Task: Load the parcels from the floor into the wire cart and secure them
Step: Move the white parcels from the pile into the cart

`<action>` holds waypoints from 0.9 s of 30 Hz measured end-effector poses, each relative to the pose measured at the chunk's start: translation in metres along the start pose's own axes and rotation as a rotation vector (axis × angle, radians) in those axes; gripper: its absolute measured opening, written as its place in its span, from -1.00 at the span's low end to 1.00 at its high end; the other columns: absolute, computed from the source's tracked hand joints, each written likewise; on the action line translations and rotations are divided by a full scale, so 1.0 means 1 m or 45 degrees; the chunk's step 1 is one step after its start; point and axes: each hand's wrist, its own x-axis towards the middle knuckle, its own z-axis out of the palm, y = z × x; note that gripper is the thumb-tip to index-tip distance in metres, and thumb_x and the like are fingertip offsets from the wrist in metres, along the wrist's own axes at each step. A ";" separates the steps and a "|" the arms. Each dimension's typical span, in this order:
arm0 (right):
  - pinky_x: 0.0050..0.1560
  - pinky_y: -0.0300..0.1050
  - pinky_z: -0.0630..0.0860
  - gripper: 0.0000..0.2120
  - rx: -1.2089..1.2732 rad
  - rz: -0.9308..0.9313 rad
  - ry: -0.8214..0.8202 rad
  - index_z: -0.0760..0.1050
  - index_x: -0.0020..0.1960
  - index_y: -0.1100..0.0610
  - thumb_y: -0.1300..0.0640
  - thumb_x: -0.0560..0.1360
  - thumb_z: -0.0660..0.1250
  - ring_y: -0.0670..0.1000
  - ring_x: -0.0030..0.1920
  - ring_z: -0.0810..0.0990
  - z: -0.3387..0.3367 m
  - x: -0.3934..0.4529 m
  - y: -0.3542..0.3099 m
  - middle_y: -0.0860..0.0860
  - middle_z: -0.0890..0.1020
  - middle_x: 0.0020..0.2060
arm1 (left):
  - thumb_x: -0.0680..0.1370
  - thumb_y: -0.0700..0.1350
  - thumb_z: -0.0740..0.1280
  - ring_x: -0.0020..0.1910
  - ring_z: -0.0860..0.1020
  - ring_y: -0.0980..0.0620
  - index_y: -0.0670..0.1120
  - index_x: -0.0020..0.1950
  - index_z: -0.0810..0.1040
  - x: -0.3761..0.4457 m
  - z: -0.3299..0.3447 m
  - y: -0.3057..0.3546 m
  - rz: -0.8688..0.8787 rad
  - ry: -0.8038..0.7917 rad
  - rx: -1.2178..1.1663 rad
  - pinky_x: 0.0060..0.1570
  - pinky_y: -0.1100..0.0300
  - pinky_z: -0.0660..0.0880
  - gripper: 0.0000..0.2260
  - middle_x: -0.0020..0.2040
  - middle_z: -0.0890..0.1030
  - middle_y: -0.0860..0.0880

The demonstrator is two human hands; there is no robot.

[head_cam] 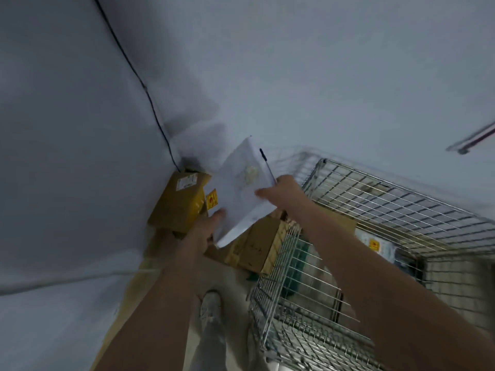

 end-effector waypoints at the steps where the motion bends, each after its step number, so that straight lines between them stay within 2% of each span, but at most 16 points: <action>1: -0.09 0.08 0.64 -0.60 0.062 -0.012 0.017 0.54 0.06 0.35 0.06 0.42 0.52 0.21 -0.07 0.67 -0.014 -0.017 -0.002 0.28 0.65 -0.05 | 0.55 0.25 0.34 0.16 0.57 -0.17 -0.07 0.46 0.40 -0.015 0.005 0.005 0.058 -0.030 -0.063 0.09 -0.03 0.56 -0.40 0.40 0.49 -0.19; 2: -0.01 0.14 0.66 -0.62 0.125 -0.023 0.028 0.55 0.04 0.33 0.06 0.42 0.53 0.20 -0.06 0.68 -0.028 -0.032 -0.002 0.27 0.66 -0.02 | 0.52 0.26 0.37 0.25 0.54 -0.16 -0.05 0.46 0.42 -0.026 0.009 0.006 0.124 -0.091 -0.105 0.19 -0.06 0.53 -0.39 0.39 0.50 -0.09; 4: 0.01 0.15 0.66 -0.65 0.229 -0.050 0.071 0.55 0.02 0.27 0.05 0.42 0.54 0.16 -0.05 0.69 -0.059 -0.068 0.004 0.20 0.67 -0.02 | 0.29 0.42 0.48 0.38 0.45 -0.14 0.05 0.48 0.42 -0.059 0.020 0.007 0.213 -0.191 -0.149 0.33 -0.15 0.44 -0.15 0.45 0.44 0.04; 5: 0.02 0.12 0.66 -0.64 0.269 -0.070 0.086 0.56 0.06 0.27 0.05 0.42 0.54 0.14 -0.04 0.68 -0.073 -0.086 0.009 0.17 0.68 -0.02 | 0.15 0.49 0.50 0.39 0.44 -0.14 0.08 0.50 0.40 -0.070 0.027 0.008 0.214 -0.195 -0.170 0.33 -0.19 0.44 0.00 0.49 0.41 0.05; 6: 0.04 0.11 0.65 -0.62 0.318 -0.073 0.086 0.56 0.10 0.27 0.06 0.42 0.54 0.14 -0.02 0.68 -0.080 -0.091 0.012 0.15 0.68 -0.01 | 0.09 0.52 0.48 0.39 0.43 -0.15 0.09 0.52 0.36 -0.081 0.029 0.011 0.202 -0.211 -0.216 0.31 -0.20 0.46 0.08 0.50 0.40 0.04; 8: 0.08 0.14 0.64 -0.63 0.451 -0.068 0.103 0.57 0.12 0.26 0.10 0.42 0.55 0.15 0.00 0.69 -0.100 -0.116 0.026 0.15 0.69 0.01 | 0.23 0.49 0.43 0.37 0.44 -0.17 0.06 0.53 0.33 -0.127 0.042 0.014 0.162 -0.228 -0.194 0.27 -0.19 0.50 -0.03 0.46 0.40 0.02; 11: 0.08 0.21 0.63 -0.64 0.611 -0.018 0.112 0.58 0.09 0.31 0.13 0.41 0.56 0.21 0.00 0.70 -0.126 -0.155 0.055 0.19 0.71 0.00 | 0.47 0.29 0.40 0.25 0.52 -0.11 0.00 0.43 0.43 -0.172 0.062 0.010 0.199 -0.340 -0.163 0.09 -0.06 0.58 -0.38 0.30 0.48 0.02; 12: 0.08 0.22 0.63 -0.61 0.667 0.008 0.118 0.58 0.10 0.33 0.13 0.40 0.57 0.22 0.00 0.70 -0.132 -0.167 0.066 0.21 0.71 0.00 | 0.49 0.23 0.41 0.16 0.56 -0.07 -0.02 0.37 0.47 -0.180 0.067 0.008 0.208 -0.381 -0.160 -0.02 0.00 0.59 -0.46 0.24 0.54 0.03; 14: 0.02 0.17 0.66 -0.58 0.759 0.072 0.129 0.57 0.11 0.35 0.13 0.38 0.58 0.19 -0.04 0.71 -0.140 -0.188 0.092 0.20 0.71 0.00 | 0.44 0.20 0.48 0.09 0.61 -0.08 -0.05 0.31 0.54 -0.191 0.080 0.003 0.230 -0.447 -0.136 -0.12 0.03 0.60 -0.47 0.20 0.62 -0.01; 16: -0.07 0.07 0.68 -0.57 0.843 0.145 0.166 0.56 0.14 0.37 0.17 0.39 0.57 0.16 -0.07 0.72 -0.145 -0.209 0.117 0.20 0.71 0.01 | 0.38 0.18 0.54 0.08 0.63 -0.12 -0.05 0.23 0.59 -0.201 0.091 -0.005 0.234 -0.447 -0.057 -0.13 0.01 0.62 -0.49 0.16 0.66 -0.07; 20: 0.06 0.18 0.64 -0.41 0.940 0.292 0.265 0.54 0.19 0.37 0.12 0.29 0.64 0.23 0.06 0.69 -0.149 -0.240 0.173 0.21 0.69 0.07 | 0.26 0.08 0.61 0.05 0.67 -0.14 -0.13 0.15 0.63 -0.210 0.115 -0.020 0.230 -0.513 0.022 0.08 -0.12 0.62 -0.45 0.10 0.70 -0.14; 21: 0.05 0.17 0.64 -0.38 0.957 0.317 0.289 0.53 0.21 0.37 0.10 0.28 0.64 0.23 0.07 0.68 -0.150 -0.245 0.187 0.22 0.68 0.08 | 0.28 0.05 0.61 0.05 0.68 -0.14 -0.13 0.15 0.63 -0.215 0.122 -0.023 0.231 -0.525 0.045 0.10 -0.13 0.61 -0.49 0.09 0.70 -0.14; 24: -0.08 0.11 0.66 -0.52 1.012 0.364 0.359 0.49 0.25 0.36 0.16 0.43 0.54 0.26 0.09 0.65 -0.157 -0.258 0.222 0.23 0.64 0.12 | 0.43 -0.09 0.54 0.07 0.66 -0.14 -0.08 0.15 0.60 -0.222 0.146 -0.035 0.262 -0.611 0.067 0.09 -0.11 0.60 -0.68 0.15 0.68 -0.14; 27: -0.15 0.17 0.67 -0.48 1.039 0.429 0.422 0.38 0.37 0.19 0.18 0.48 0.49 0.26 0.11 0.60 -0.166 -0.264 0.260 0.18 0.53 0.22 | 0.51 -0.16 0.48 0.11 0.62 -0.17 0.09 0.26 0.47 -0.229 0.172 -0.050 0.288 -0.626 0.123 0.07 -0.15 0.60 -0.62 0.19 0.61 -0.08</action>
